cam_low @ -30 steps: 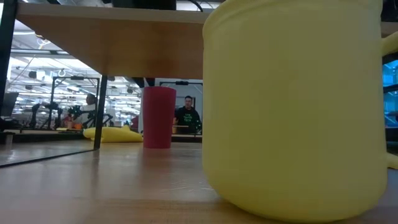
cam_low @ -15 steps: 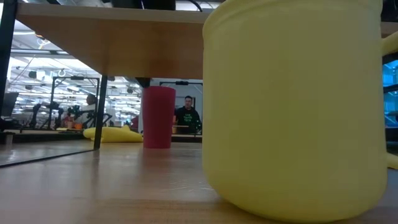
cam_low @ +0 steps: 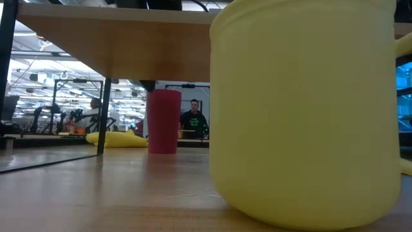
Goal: Stack small to large cups/mugs on shelf
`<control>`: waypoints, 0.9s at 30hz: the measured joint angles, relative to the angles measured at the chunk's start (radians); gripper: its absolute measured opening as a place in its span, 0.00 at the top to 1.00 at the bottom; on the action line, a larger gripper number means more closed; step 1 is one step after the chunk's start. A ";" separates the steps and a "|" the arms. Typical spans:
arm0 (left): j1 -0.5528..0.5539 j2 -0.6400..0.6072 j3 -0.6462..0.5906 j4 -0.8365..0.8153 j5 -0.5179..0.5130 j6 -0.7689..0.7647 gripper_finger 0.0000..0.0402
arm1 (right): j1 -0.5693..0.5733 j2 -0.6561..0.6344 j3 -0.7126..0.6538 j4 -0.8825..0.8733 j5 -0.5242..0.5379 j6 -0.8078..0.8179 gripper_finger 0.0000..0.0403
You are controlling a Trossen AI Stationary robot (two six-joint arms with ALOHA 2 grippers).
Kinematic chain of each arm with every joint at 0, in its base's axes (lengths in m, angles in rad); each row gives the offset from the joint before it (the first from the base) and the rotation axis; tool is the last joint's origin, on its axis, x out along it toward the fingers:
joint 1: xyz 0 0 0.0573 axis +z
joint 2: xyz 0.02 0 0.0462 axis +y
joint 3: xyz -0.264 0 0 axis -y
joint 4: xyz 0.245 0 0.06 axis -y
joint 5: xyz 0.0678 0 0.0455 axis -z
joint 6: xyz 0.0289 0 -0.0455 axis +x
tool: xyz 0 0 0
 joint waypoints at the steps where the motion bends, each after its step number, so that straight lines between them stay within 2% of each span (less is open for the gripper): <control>1: 0.003 0.000 0.000 0.000 0.002 -0.001 0.95 | 0.000 0.000 0.000 0.000 0.000 0.000 0.76; 6: 0.021 0.001 -0.001 -0.001 0.010 -0.008 0.85 | 0.000 0.000 0.000 0.000 0.000 0.000 0.76; 10: 0.033 0.001 -0.001 0.008 0.015 -0.009 0.82 | 0.000 0.000 0.000 0.000 0.000 0.000 0.76; 23: 0.057 0.057 0.003 0.021 0.061 -0.004 0.87 | 0.000 0.000 0.000 0.000 0.000 0.000 0.76; 27: 0.061 0.056 0.003 0.012 0.046 -0.007 0.92 | 0.000 0.000 0.000 0.000 0.000 0.000 0.76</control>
